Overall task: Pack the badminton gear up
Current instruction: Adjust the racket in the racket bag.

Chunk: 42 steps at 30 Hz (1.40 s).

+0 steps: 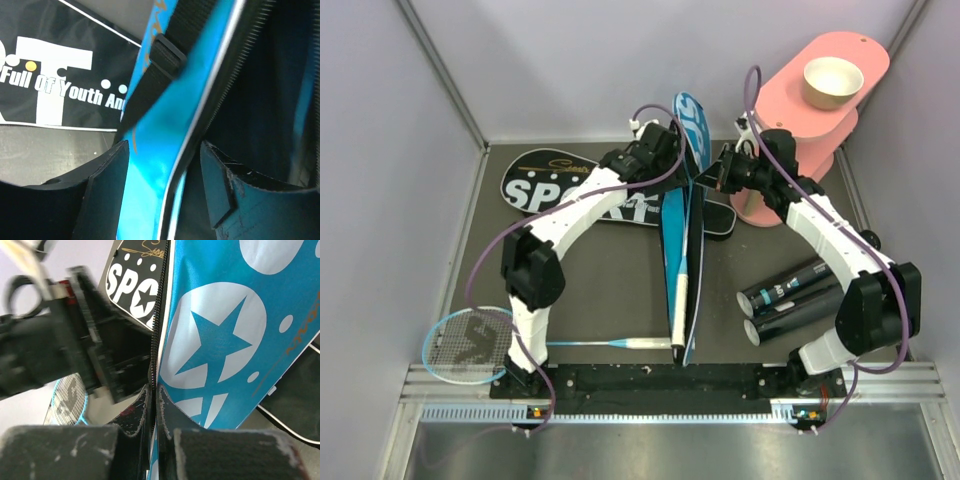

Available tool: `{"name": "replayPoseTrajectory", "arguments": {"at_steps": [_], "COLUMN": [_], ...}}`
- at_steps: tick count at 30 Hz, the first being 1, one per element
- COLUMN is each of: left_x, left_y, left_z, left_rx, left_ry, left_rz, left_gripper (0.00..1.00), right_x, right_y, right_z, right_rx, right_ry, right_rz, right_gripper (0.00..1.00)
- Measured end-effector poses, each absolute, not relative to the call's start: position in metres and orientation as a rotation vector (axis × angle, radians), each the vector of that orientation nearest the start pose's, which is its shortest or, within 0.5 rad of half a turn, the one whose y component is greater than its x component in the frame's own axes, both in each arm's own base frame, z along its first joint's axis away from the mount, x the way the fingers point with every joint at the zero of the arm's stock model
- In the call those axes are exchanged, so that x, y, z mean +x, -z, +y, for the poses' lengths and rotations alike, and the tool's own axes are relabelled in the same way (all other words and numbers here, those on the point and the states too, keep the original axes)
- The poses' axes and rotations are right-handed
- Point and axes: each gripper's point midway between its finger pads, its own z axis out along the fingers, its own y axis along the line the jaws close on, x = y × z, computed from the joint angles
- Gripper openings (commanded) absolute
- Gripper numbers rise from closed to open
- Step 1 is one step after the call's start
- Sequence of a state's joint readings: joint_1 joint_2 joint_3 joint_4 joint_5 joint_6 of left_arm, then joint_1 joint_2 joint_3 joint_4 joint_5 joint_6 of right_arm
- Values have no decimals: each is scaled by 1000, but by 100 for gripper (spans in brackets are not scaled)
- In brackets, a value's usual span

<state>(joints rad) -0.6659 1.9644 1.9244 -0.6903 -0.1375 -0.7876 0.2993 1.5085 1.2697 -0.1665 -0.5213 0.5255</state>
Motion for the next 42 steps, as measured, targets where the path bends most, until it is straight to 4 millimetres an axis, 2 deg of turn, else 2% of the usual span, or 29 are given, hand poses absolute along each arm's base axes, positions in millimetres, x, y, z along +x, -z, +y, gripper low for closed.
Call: {"name": "replayPoseTrajectory", "arguments": {"at_steps": [5,7,8,10,15,18,20,24,28,32,35,36,39,42], "left_x": [433,433,433,431,422,410,404,384,361,350,342,341,338,339], "left_y": [-182,-174,-173,-173,-179,-187,-201,-249,-273,-264,-248,-246,-243,-245], "left_z": [-338,-337,-338,-339,-348,-346,-341,-324,-322,-330,-330,-329,-329,-330], "left_rx": [-247,-244,-234,-206,-17,98,145,216,268,302,291,285,288,300], "left_ry": [484,467,465,467,542,622,683,907,1089,1216,1264,1274,1305,1326], "left_rz": [2404,2419,2422,2428,2458,2490,2486,2427,2385,2394,2444,2451,2461,2442], "left_gripper": [43,27,11,0,0,0,0,0,0,0,0,0,0,0], "right_x": [387,387,387,386,387,387,391,392,388,368,348,343,331,320], "right_y": [-262,-261,-259,-257,-247,-242,-244,-244,-234,-218,-201,-195,-177,-157], "right_z": [230,229,229,228,220,216,217,216,216,218,220,221,220,217], "right_rx": [-138,-139,-141,-145,-189,-238,-269,-298,-311,-348,-374,-382,-391,-393], "right_ry": [-1031,-1024,-1020,-1011,-926,-878,-859,-826,-787,-759,-761,-764,-766,-758], "right_rz": [2060,2066,2070,2076,2102,2135,2153,2167,2191,2224,2265,2279,2321,2369], "right_gripper": [0,0,0,0,0,0,0,0,2,5,16,22,33,31]}}
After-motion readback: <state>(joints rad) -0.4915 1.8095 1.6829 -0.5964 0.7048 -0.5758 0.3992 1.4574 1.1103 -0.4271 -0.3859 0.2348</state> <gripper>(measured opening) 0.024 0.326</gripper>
